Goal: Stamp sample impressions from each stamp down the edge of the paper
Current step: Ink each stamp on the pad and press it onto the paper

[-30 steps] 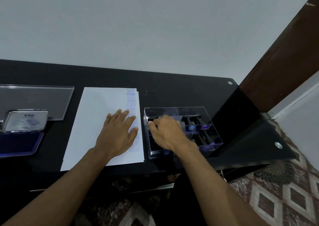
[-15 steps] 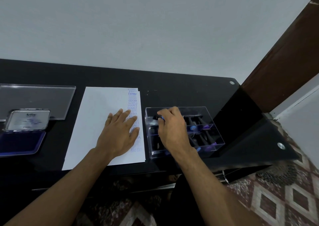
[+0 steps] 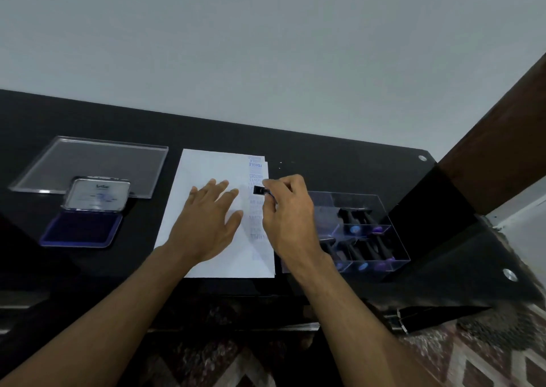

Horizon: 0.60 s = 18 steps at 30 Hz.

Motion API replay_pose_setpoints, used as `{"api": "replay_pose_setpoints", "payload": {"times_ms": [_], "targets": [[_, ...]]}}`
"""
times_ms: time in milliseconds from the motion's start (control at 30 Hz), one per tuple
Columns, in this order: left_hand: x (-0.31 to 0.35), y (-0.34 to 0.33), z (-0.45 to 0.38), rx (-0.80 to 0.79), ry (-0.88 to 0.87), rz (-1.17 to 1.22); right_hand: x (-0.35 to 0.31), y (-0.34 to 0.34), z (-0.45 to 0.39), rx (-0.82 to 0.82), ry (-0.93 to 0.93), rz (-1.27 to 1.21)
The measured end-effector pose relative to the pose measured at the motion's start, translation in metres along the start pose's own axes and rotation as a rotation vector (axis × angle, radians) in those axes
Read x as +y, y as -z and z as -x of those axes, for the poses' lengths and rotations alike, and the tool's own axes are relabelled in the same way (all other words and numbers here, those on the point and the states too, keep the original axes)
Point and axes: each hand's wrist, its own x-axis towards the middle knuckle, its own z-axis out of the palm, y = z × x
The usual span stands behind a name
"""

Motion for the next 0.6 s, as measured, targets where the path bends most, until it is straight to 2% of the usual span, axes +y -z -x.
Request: {"api": "replay_pose_setpoints", "payload": {"times_ms": [167, 600], "targets": [[-0.044, 0.033, 0.033, 0.056, 0.073, -0.049, -0.046, -0.026, 0.001, -0.036, 0.036, -0.077], [-0.165, 0.091, 0.140, 0.139, 0.381, -0.127, -0.157, -0.105, 0.017, -0.257, 0.221, -0.203]]}}
